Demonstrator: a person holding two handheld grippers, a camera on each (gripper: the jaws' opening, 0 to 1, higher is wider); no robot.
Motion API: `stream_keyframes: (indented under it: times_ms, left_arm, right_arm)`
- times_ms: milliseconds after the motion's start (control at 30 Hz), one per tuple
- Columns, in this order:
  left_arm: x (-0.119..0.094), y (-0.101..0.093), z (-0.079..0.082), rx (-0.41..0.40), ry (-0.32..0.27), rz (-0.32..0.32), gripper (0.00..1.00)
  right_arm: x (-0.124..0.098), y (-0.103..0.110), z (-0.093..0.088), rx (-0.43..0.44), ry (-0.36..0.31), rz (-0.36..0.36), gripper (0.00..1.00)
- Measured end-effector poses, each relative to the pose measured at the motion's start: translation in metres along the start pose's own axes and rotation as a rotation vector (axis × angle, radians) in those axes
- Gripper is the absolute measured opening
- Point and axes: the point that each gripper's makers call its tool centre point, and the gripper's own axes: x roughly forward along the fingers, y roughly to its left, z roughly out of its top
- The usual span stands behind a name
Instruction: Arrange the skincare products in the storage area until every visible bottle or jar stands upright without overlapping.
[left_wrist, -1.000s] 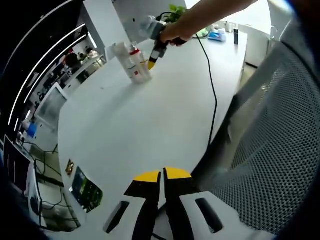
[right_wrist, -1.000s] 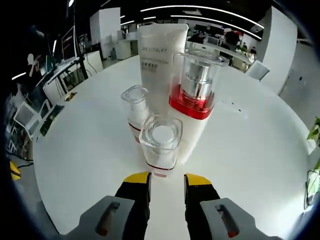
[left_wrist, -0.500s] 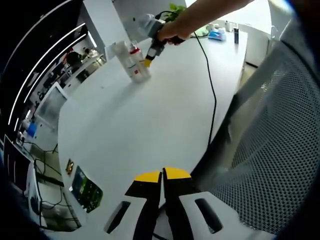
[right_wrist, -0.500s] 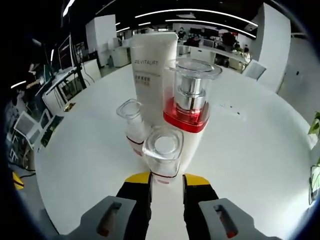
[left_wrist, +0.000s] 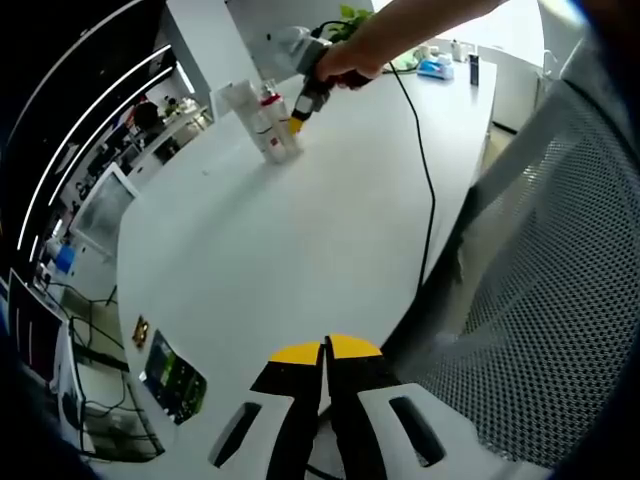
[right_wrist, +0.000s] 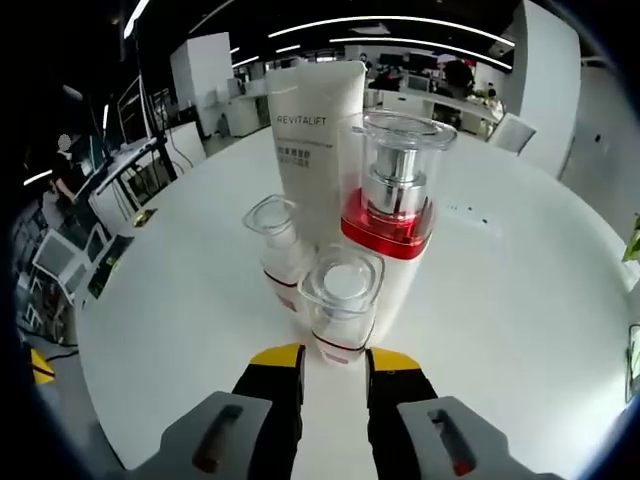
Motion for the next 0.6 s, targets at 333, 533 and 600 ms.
stream_keyframes:
  times_ms: [333, 533, 600]
  left_arm:
    - [0.0, 0.0, 0.0, 0.0, 0.003, 0.0, 0.01]
    - [0.0, 0.0, 0.0, 0.0, 0.003, -0.001, 0.01]
    - [0.0, 0.0, 0.0, 0.0, 0.003, 0.001, 0.01]
  right_arm:
    - [-0.003, -0.007, -0.005, 0.01, 0.015, -0.014, 0.12]
    - [-0.003, -0.011, -0.001, 0.029, 0.001, -0.02, 0.14]
    - [-0.002, -0.009, -0.002, 0.038, 0.001, -0.014, 0.14]
